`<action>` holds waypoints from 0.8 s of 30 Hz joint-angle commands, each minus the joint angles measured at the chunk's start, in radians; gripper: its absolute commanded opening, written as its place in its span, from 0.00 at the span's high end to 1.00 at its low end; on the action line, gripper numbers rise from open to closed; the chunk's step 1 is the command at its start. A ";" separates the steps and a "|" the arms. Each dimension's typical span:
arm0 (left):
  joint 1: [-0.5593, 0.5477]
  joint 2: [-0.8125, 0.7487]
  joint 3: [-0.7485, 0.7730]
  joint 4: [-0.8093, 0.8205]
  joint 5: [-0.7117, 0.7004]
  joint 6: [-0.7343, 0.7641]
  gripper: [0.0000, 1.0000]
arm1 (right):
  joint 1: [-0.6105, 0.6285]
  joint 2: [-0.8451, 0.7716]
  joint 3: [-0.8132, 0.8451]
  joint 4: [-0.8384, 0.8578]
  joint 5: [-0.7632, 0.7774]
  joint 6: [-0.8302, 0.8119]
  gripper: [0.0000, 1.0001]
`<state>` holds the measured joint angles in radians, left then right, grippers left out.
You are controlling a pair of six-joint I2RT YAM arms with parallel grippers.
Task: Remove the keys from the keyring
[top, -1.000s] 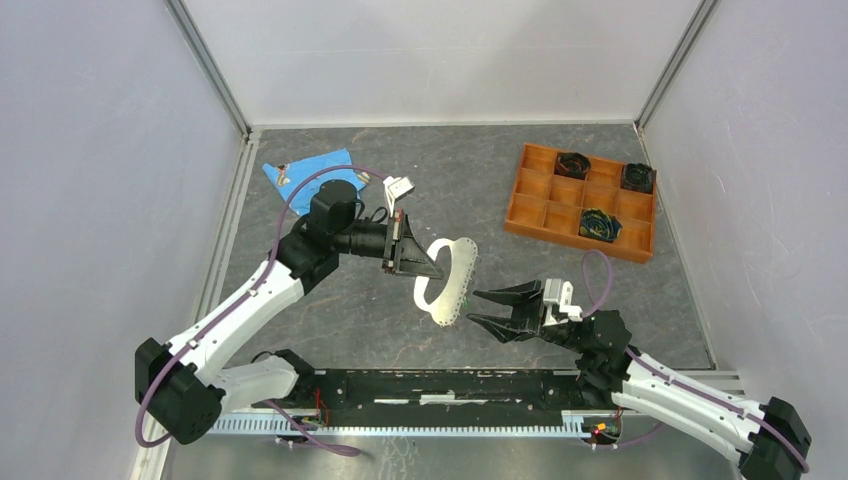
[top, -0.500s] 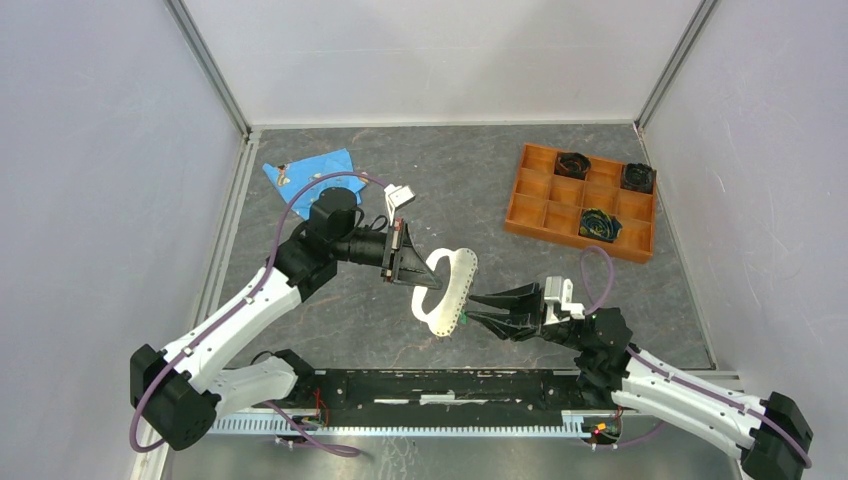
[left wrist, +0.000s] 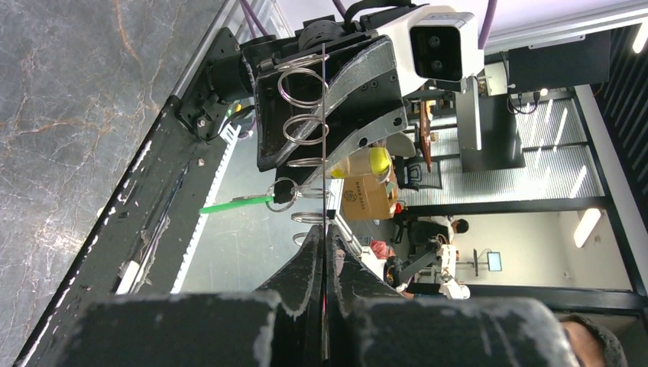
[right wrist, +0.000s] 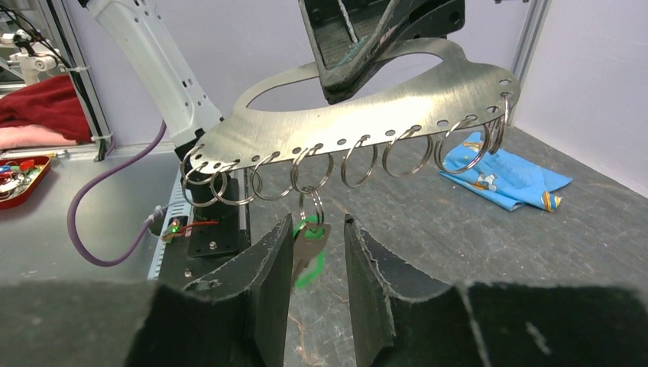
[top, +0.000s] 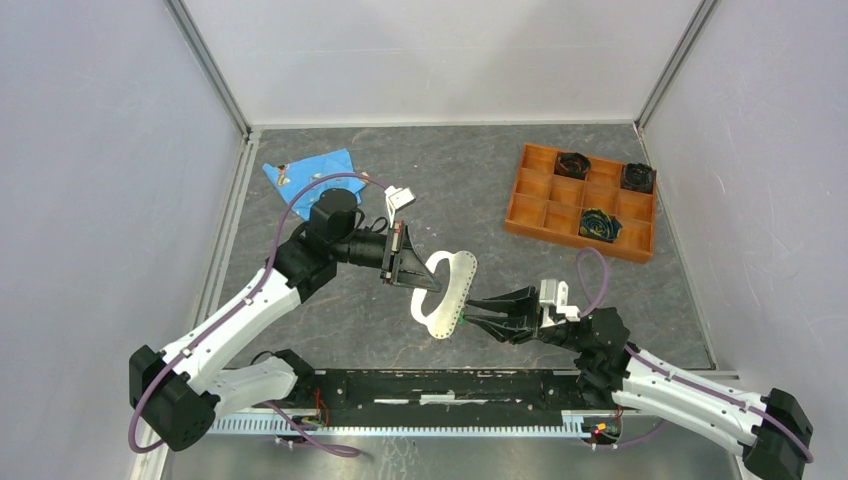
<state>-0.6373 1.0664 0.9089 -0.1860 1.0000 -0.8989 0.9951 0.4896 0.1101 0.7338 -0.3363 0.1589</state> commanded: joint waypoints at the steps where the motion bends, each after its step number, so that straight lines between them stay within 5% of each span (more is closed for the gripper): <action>1: -0.006 -0.023 -0.008 0.015 0.028 0.041 0.98 | 0.011 0.013 0.048 0.011 0.016 -0.023 0.64; 24: -0.012 -0.019 -0.021 0.013 0.030 0.049 0.98 | 0.035 0.069 0.057 0.057 0.002 -0.005 0.69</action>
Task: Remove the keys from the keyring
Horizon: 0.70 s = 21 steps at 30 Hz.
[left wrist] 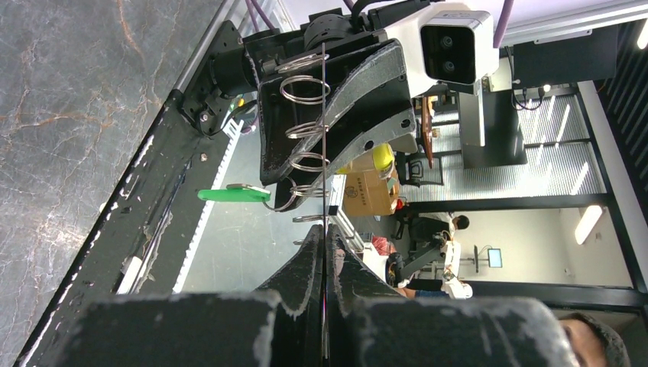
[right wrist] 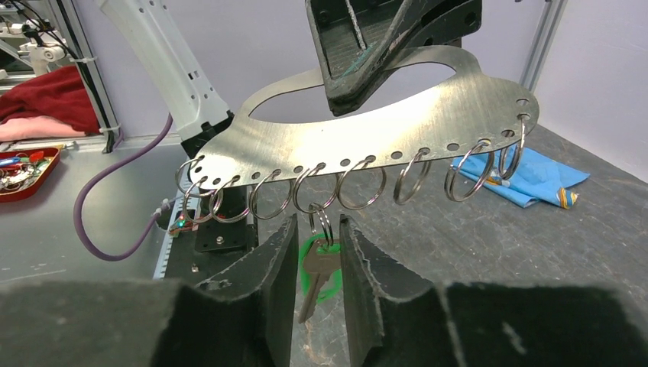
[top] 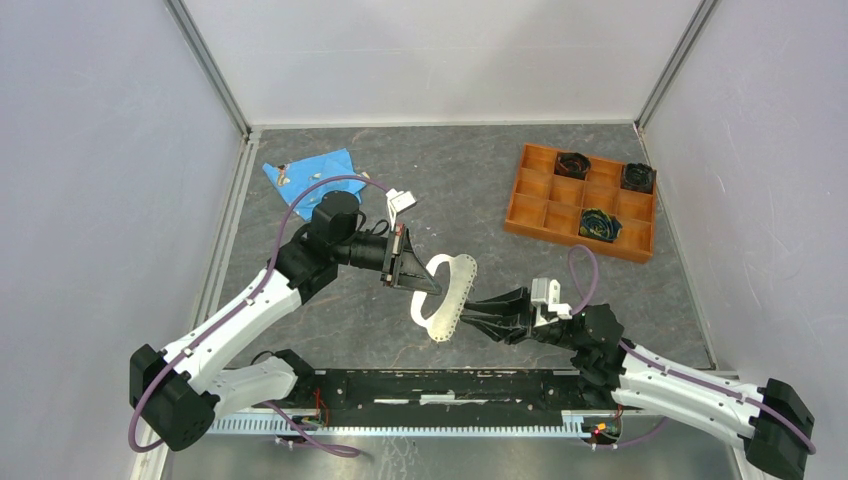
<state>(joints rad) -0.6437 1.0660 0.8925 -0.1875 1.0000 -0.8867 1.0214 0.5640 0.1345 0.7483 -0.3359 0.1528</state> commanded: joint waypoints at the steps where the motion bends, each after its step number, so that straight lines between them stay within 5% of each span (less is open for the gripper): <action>1: -0.005 -0.018 -0.004 0.016 0.029 0.037 0.98 | 0.009 -0.008 0.032 0.042 0.002 0.001 0.71; 13: -0.005 -0.017 0.007 -0.031 0.001 0.069 0.98 | 0.015 -0.032 0.028 0.011 0.016 0.000 0.94; 21: -0.005 -0.003 0.067 -0.164 -0.052 0.196 0.98 | 0.015 -0.068 0.035 -0.049 0.050 -0.005 0.98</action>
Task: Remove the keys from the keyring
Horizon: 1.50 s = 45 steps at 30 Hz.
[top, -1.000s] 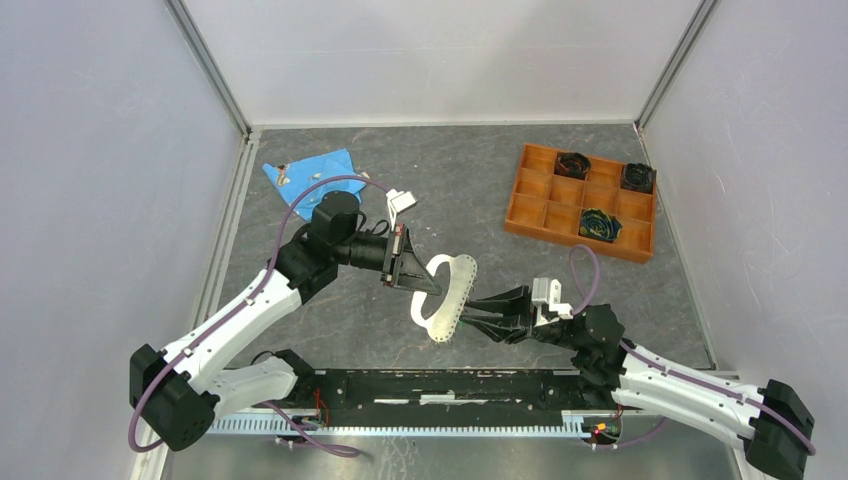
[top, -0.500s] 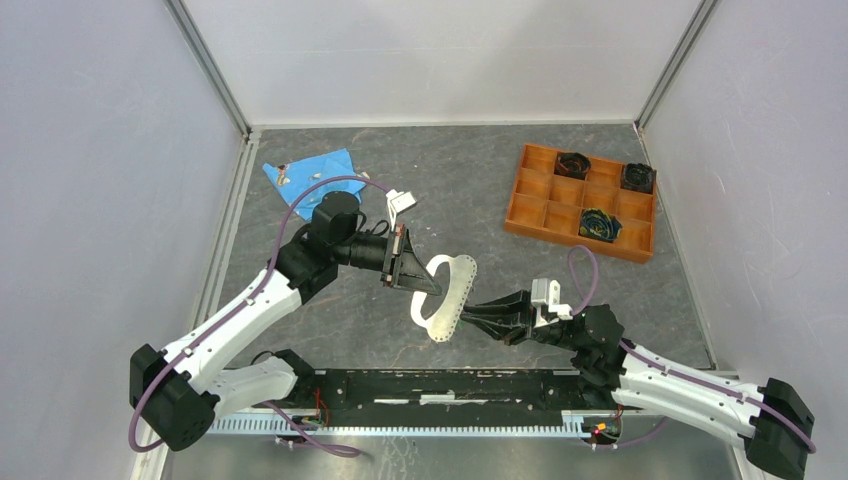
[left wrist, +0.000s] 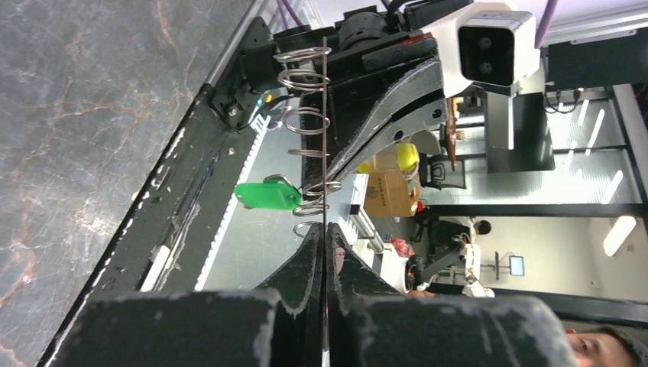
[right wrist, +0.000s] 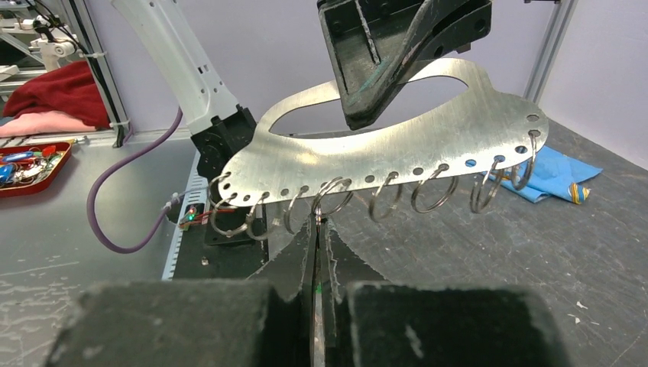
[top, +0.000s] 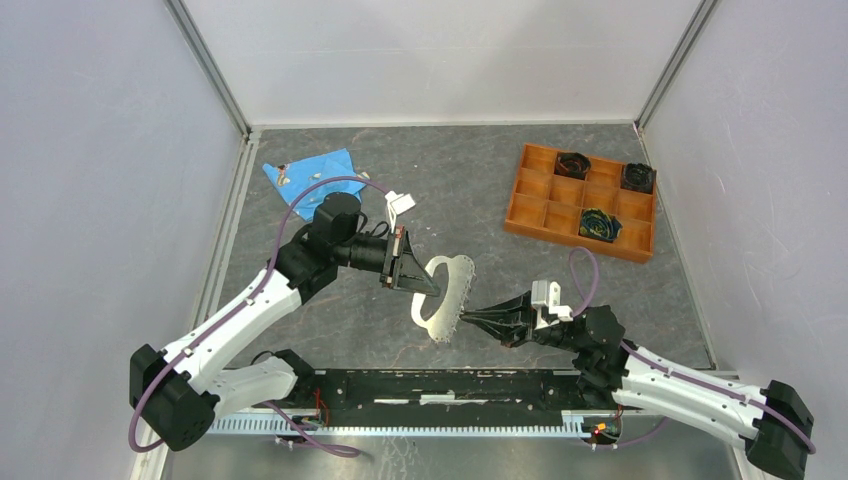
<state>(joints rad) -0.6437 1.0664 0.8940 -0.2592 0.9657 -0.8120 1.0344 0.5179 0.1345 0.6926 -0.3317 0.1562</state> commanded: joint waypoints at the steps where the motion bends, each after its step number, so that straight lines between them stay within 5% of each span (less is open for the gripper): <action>1: -0.005 0.000 0.073 -0.109 -0.023 0.136 0.98 | 0.002 -0.022 0.036 0.000 0.048 -0.010 0.98; 15: -0.005 0.018 0.102 -0.144 -0.034 0.169 0.98 | 0.002 -0.011 0.048 -0.047 0.087 -0.015 0.98; 28: -0.005 0.013 0.105 -0.160 -0.038 0.181 0.98 | 0.004 0.026 0.084 -0.069 0.075 -0.032 0.73; 45: -0.005 0.035 0.105 -0.197 -0.081 0.195 0.98 | 0.017 -0.014 0.086 -0.131 0.091 -0.041 0.75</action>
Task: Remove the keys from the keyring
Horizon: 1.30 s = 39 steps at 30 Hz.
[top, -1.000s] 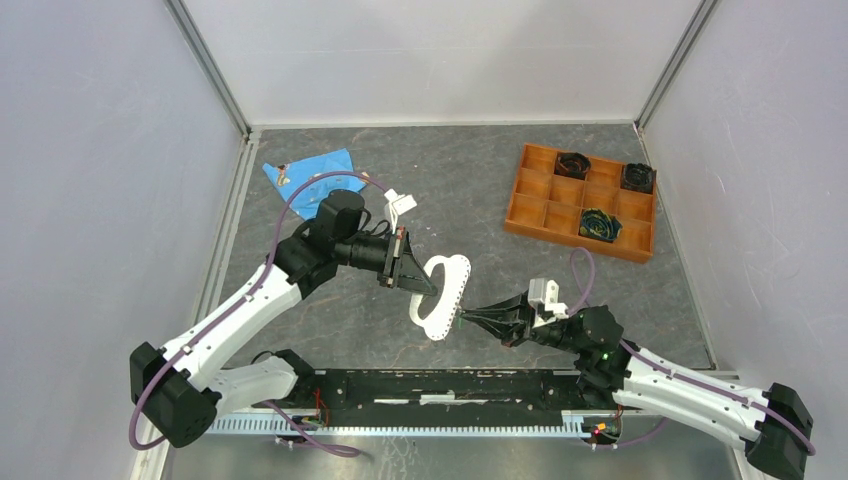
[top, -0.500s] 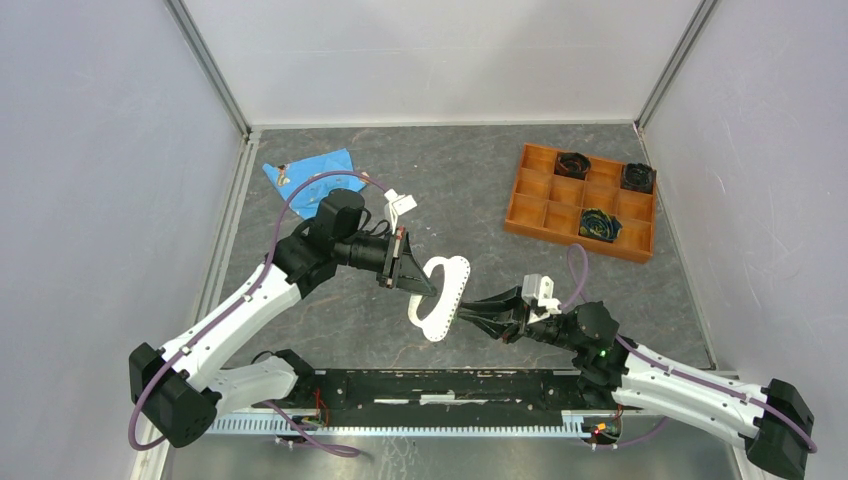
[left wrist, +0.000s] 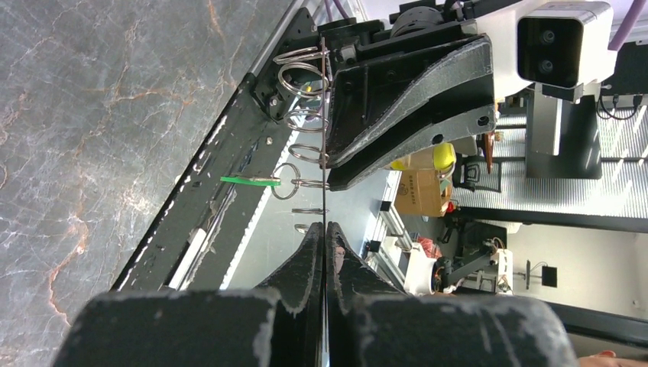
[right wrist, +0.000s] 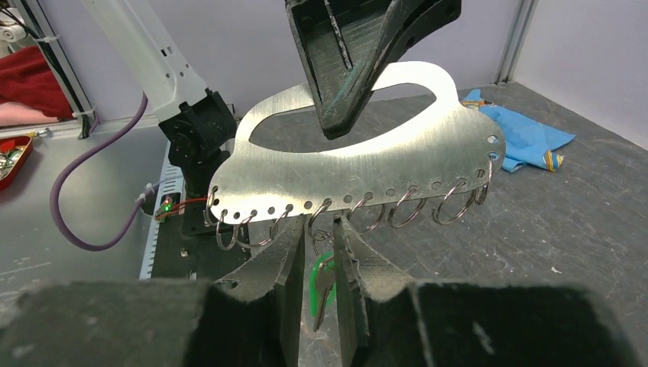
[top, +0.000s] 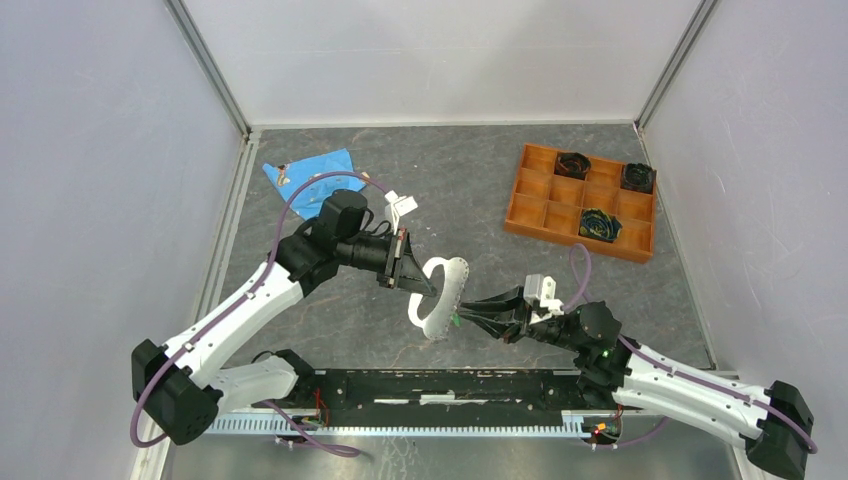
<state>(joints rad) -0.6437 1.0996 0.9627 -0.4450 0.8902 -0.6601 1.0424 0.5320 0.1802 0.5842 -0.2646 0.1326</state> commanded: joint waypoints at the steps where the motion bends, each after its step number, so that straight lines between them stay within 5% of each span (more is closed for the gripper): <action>1: -0.005 0.003 0.037 -0.013 -0.008 0.043 0.98 | 0.011 -0.036 0.038 -0.038 0.030 -0.021 0.75; 29: -0.005 0.031 0.032 -0.023 -0.018 0.063 0.98 | 0.098 0.083 0.129 -0.136 0.190 -0.103 0.77; 39: -0.006 0.028 0.030 -0.024 -0.025 0.056 0.98 | 0.102 0.065 0.123 -0.150 0.221 -0.106 0.98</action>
<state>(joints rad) -0.6437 1.1336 0.9627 -0.4843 0.8421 -0.6273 1.1389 0.6147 0.2581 0.4164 -0.0776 0.0410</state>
